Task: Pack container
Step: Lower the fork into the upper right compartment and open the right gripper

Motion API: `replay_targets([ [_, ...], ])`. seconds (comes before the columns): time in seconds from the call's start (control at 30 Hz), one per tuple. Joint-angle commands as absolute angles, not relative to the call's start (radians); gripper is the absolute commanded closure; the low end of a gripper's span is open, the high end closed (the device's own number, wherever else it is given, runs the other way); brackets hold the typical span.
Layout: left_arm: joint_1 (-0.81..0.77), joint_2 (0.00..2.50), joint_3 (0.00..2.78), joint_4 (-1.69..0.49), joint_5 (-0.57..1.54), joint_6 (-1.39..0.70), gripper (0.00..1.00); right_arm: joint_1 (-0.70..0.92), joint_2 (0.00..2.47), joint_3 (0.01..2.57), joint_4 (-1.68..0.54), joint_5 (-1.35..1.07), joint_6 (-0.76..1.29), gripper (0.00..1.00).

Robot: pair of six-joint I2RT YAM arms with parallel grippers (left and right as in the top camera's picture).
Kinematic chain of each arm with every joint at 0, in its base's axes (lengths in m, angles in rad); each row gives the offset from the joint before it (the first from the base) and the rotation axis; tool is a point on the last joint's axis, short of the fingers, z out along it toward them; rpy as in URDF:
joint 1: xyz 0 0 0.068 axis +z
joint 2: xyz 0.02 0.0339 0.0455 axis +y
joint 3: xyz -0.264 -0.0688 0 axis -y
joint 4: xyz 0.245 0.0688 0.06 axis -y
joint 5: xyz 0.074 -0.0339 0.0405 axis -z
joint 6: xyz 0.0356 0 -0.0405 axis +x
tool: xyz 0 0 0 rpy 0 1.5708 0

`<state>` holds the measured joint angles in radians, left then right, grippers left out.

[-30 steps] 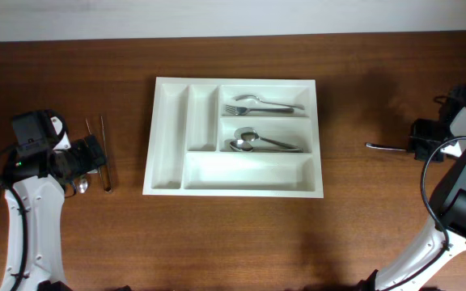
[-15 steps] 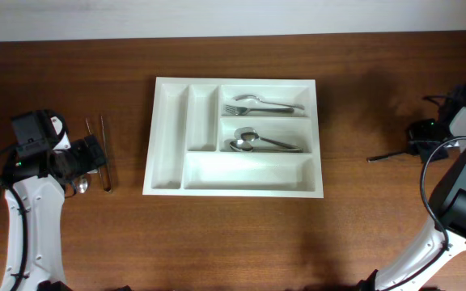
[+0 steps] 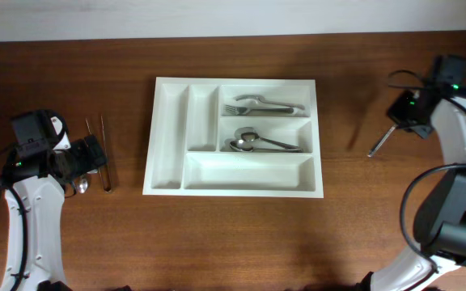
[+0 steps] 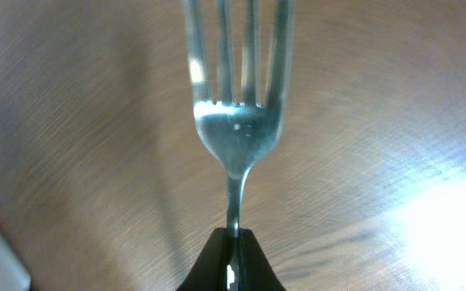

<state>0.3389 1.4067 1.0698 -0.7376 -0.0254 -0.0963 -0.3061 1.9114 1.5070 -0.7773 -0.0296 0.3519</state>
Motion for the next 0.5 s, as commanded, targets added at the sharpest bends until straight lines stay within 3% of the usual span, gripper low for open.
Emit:
replay_targets([
  [0.0, 0.344, 1.411, 1.087, -0.735, -0.014, -0.084, 0.01, -0.192, 1.848, 1.521, -0.773, -0.051, 0.071, 0.96],
  [0.33, 0.344, 1.411, 1.087, -0.735, -0.014, -0.084, 0.01, 0.145, 1.796, 1.577, -0.772, -0.177, -0.799, 0.96],
  [0.47, 0.344, 1.411, 1.087, -0.735, -0.014, -0.084, 0.01, 0.237, 1.807, 1.576, -0.749, -0.177, -1.034, 0.96],
])
